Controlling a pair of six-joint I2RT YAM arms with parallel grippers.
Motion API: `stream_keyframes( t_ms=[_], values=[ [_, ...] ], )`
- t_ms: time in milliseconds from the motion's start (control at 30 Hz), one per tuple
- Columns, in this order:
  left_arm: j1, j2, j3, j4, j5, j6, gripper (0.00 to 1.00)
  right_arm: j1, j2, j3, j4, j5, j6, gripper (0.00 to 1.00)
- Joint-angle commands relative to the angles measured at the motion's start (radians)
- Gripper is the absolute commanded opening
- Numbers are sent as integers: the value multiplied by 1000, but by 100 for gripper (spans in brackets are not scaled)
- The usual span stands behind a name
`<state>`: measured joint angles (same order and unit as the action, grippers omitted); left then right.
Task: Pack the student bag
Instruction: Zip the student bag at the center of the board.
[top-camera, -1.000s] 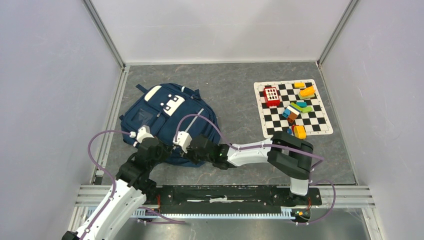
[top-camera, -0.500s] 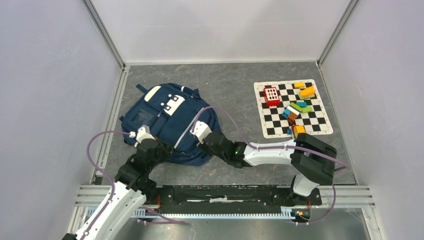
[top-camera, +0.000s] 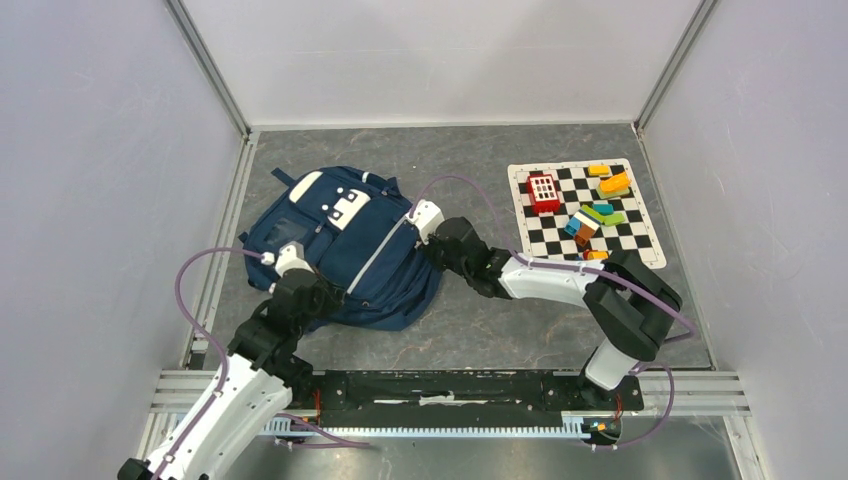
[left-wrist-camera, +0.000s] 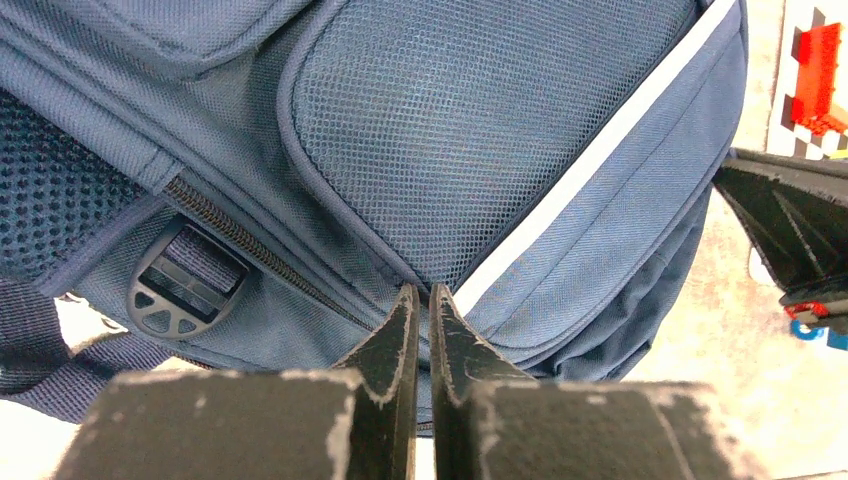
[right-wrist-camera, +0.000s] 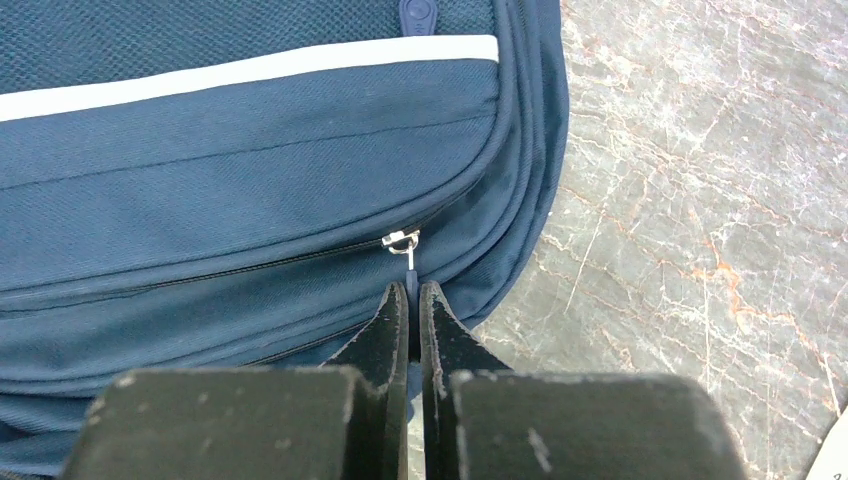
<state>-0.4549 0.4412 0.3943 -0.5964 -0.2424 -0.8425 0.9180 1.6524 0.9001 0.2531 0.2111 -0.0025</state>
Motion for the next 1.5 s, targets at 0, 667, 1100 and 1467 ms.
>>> stream_keyframes(
  t_ms=[0,667,1100,1467],
  values=[
    [8,55,85,8,-63,167,11,-65,11,38,-21,-2,-71,0],
    [-271,677,403,379,224,873,72,-116,-55,-55,82,-207,61,0],
    [-360,915,395,545,4,1032,60,-157,-76,-109,121,-267,85,0],
    [-499,980,381,518,-156,968,2,-169,-71,-91,113,-140,52,0]
  ],
)
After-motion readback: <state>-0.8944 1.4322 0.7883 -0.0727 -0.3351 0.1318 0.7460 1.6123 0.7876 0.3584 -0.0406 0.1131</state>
